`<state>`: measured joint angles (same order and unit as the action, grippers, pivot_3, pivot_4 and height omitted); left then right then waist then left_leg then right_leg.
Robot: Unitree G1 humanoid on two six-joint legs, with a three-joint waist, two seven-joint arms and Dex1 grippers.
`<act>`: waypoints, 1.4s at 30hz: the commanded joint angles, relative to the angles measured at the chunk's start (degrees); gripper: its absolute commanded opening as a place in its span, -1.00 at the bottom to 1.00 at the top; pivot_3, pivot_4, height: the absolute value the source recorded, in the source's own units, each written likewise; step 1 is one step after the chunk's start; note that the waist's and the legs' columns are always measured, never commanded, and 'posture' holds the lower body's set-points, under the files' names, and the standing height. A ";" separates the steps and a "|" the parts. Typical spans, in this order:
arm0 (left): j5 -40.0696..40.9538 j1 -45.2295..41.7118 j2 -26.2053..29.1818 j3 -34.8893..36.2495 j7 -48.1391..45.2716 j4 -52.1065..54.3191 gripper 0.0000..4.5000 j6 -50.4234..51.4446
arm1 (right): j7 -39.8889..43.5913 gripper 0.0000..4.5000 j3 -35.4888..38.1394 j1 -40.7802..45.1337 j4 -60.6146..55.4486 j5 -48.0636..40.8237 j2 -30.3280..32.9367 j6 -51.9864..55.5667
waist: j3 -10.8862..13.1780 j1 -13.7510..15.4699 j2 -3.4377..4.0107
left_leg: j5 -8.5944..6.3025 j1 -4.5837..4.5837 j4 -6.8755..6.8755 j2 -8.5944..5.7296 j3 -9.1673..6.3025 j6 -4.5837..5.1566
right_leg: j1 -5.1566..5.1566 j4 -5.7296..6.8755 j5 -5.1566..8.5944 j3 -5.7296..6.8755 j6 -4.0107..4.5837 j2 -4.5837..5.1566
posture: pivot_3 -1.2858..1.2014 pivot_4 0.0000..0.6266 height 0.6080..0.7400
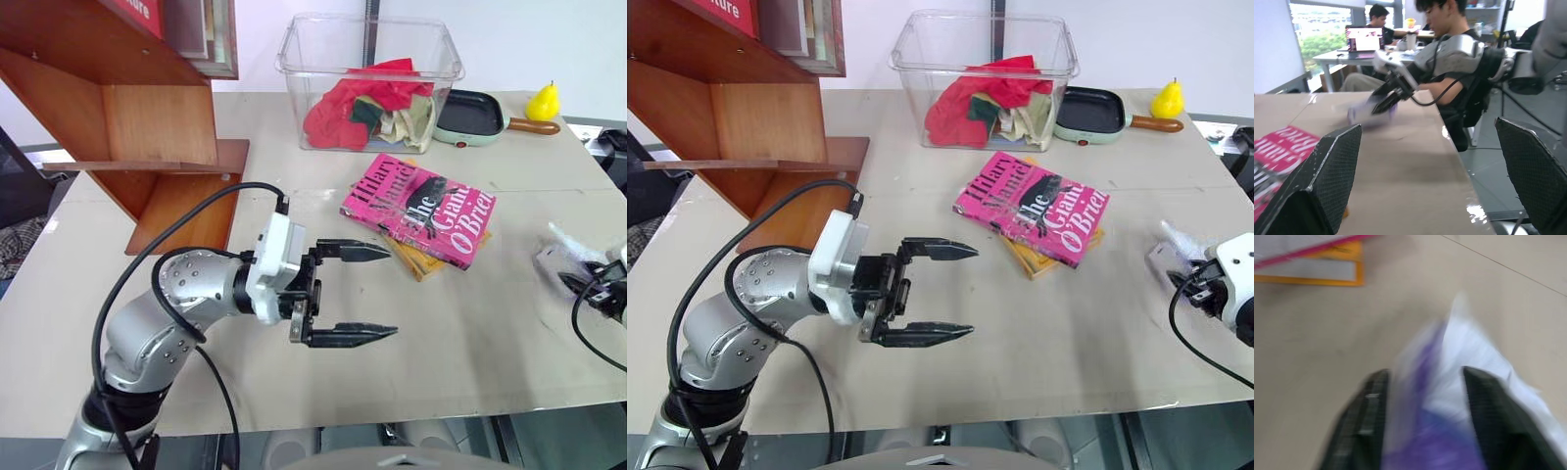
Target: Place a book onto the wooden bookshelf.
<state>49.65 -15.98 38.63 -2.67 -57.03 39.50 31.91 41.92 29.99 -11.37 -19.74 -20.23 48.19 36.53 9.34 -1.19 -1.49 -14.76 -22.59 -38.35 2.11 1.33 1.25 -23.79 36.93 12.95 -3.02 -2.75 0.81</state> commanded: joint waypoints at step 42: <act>-7.36 33.56 1.29 22.26 10.62 5.81 1.00 -12.17 | 17.00 -0.98 -43.56 84.92 89.23 28.58 -14.50 -33.02 | 0.42 -1.32 0.44 | 0.00 -0.22 0.19 0.07 0.44 -0.01 | -0.33 -0.10 -0.17 -0.04 0.29 0.18 | 0.03 -0.52 1.00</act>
<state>42.28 17.03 40.13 18.05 -45.42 44.30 21.48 57.47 -14.65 72.21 70.61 8.47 33.55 4.30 9.77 -2.51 -1.05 -14.76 -22.80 -38.16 2.19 1.77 1.24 -24.11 36.83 12.78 -3.07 -2.46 0.99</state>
